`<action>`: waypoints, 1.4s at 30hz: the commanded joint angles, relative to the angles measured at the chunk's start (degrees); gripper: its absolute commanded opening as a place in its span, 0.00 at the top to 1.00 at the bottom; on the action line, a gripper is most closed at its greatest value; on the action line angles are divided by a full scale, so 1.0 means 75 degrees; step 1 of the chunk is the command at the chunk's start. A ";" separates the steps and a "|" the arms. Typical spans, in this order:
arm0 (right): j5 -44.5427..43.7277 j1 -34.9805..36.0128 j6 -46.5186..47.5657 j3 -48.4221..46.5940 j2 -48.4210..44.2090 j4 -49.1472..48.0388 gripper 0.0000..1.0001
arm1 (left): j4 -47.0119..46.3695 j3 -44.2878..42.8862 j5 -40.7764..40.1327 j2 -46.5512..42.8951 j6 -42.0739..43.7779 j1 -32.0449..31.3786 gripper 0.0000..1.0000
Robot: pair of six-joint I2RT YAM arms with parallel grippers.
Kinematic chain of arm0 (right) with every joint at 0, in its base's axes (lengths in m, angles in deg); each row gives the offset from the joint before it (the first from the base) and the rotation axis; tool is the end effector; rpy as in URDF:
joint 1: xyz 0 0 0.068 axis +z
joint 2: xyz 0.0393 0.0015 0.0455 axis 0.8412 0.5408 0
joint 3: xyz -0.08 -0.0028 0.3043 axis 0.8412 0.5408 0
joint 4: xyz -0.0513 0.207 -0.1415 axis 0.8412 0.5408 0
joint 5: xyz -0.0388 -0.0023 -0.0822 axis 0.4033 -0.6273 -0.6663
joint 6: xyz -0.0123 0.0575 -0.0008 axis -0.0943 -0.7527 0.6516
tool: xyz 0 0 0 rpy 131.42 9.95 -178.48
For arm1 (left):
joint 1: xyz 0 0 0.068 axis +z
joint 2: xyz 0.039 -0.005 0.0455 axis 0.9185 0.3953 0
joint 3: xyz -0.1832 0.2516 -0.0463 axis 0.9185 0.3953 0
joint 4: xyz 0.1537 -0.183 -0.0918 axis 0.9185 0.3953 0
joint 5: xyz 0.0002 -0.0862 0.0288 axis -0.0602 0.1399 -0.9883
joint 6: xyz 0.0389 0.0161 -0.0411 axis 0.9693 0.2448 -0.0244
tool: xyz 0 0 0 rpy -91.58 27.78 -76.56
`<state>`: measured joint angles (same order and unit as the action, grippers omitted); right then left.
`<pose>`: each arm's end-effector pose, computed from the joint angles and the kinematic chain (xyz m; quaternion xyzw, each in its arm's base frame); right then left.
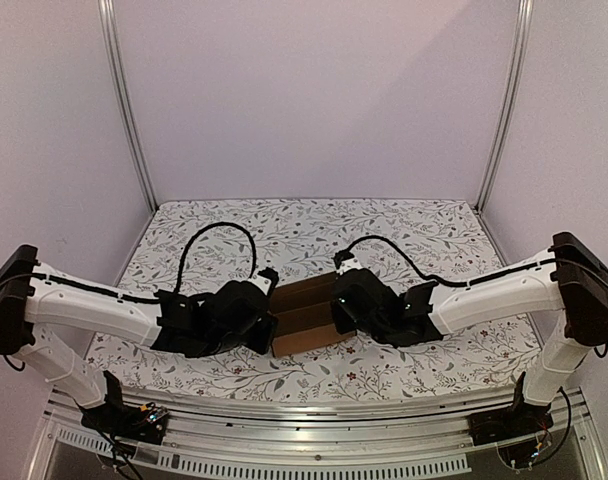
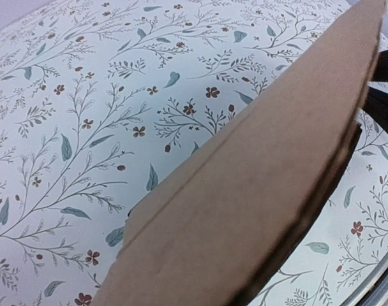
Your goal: Fold the paper box
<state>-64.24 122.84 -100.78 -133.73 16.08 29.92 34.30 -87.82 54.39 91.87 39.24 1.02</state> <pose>0.1722 0.3197 0.2284 -0.1849 0.8661 0.0736 0.4586 0.1332 -0.2490 0.2285 0.1857 0.8909 -0.1269 0.3947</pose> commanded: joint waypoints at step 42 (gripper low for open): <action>0.0943 0.0325 0.0068 0.2345 -0.3350 0.0933 0.61 | 0.0773 -0.1270 -0.1230 0.1642 -0.0440 -0.1168 1.00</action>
<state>-58.99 124.81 -102.11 -119.54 -3.75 34.19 38.02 -96.32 47.62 101.99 36.94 -5.99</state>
